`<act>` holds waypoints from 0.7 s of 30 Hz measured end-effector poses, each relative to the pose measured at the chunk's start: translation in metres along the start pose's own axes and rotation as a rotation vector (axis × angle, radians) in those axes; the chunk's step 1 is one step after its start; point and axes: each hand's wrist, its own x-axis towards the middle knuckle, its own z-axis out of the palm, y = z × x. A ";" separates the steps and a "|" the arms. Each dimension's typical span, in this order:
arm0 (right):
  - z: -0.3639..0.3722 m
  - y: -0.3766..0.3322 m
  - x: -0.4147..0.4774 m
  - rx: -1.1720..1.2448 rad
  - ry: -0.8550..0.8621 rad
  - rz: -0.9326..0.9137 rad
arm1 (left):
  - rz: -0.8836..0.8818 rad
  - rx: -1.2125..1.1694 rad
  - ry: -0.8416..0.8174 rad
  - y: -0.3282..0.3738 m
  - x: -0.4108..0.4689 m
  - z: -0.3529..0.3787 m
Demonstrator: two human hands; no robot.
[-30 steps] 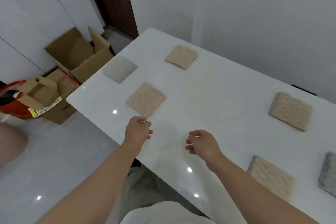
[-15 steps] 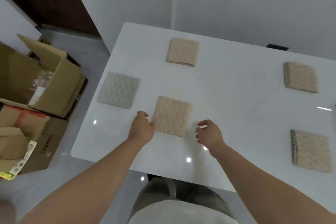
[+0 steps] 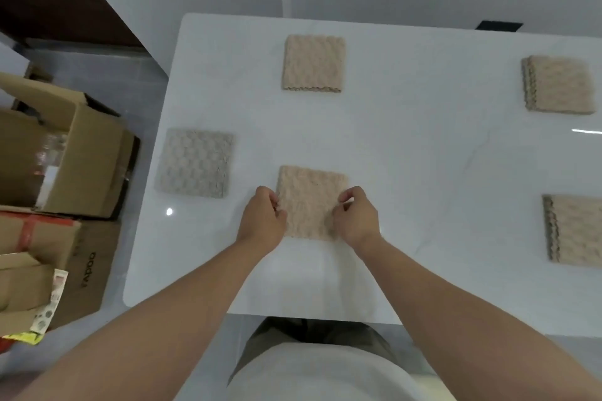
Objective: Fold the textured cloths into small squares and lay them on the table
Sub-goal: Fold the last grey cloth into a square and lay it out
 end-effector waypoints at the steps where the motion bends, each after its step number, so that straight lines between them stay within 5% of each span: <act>1: -0.004 0.003 0.000 0.003 0.010 0.008 | 0.005 -0.012 -0.008 0.002 -0.003 0.003; 10: -0.032 0.034 -0.010 -0.005 0.021 -0.007 | 0.057 -0.026 -0.071 0.004 -0.031 0.030; 13: -0.032 0.046 -0.007 -0.317 0.090 -0.337 | 0.388 0.279 0.005 0.002 -0.027 0.022; 16: -0.037 0.051 0.005 -0.684 -0.005 -0.648 | 0.694 0.620 -0.098 0.001 -0.007 0.014; 21: -0.036 0.052 0.037 -1.065 -0.240 -0.744 | 0.790 0.966 -0.276 -0.008 0.031 0.025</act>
